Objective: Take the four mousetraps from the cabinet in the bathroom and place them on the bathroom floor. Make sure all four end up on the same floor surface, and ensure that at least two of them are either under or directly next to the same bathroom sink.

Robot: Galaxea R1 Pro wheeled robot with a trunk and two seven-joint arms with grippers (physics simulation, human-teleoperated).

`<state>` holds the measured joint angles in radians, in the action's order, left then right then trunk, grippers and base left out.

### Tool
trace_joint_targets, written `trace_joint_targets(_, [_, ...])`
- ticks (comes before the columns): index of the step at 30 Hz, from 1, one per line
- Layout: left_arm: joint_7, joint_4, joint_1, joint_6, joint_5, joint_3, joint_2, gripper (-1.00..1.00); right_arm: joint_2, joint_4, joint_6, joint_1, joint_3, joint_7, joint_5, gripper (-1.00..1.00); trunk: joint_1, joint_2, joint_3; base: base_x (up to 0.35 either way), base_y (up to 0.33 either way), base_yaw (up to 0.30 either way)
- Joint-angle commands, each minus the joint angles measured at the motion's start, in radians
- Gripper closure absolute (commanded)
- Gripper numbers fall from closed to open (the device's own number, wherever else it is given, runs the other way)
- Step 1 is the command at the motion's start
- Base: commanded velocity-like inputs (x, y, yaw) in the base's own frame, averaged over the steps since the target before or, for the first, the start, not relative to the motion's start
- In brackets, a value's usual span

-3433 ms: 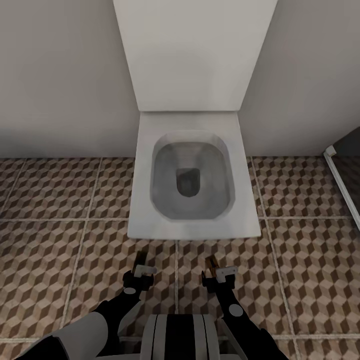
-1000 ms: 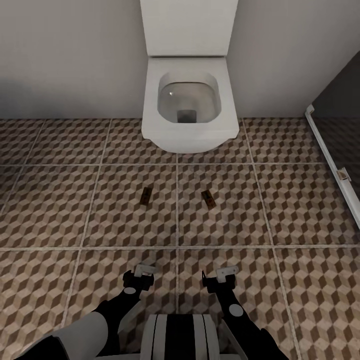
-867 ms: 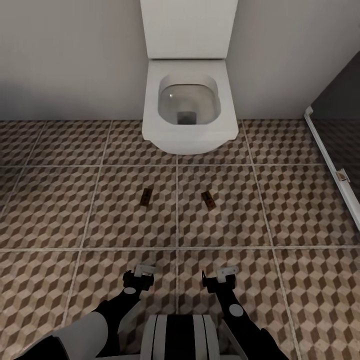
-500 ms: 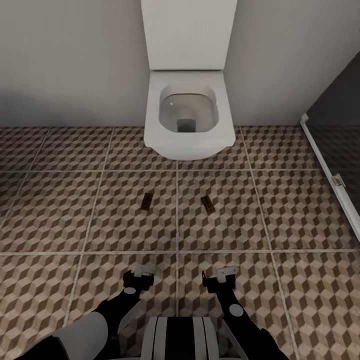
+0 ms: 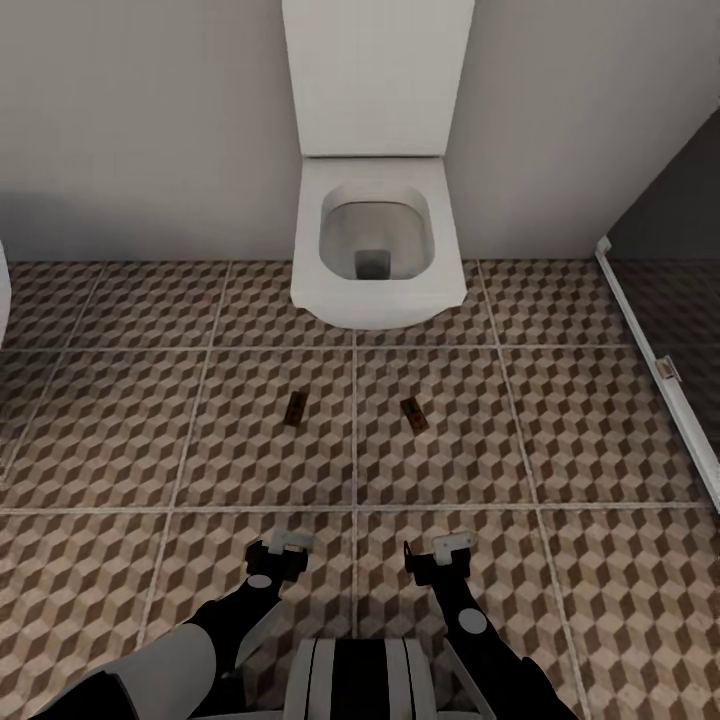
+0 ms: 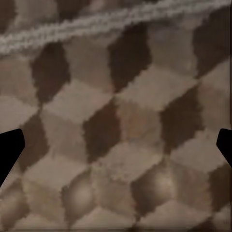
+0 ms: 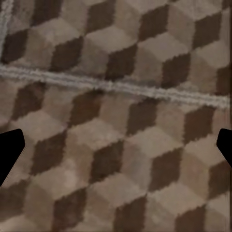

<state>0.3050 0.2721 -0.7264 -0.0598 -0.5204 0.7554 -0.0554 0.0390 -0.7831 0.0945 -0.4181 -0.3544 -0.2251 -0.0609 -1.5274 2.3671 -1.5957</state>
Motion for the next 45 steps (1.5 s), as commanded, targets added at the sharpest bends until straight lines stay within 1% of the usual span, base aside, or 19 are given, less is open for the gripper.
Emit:
trace_joint_targets(1, [0.005, -0.001, -0.001, -0.004, -0.01, 0.009, 0.0, -1.0, -0.001, 0.001, 0.004, -0.001, -0.004, -0.007, -0.007, -1.0, 0.004, -0.007, 0.003, 0.0, 0.0, 0.0])
trace_joint_targets(45, [0.005, -0.003, -0.001, -0.003, -0.011, 0.009, 0.0, -1.0, 0.0, 0.001, 0.005, -0.001, -0.005, -0.007, -0.007, -1.0, 0.173, -0.315, 0.141, 0.0, 0.0, 0.0])
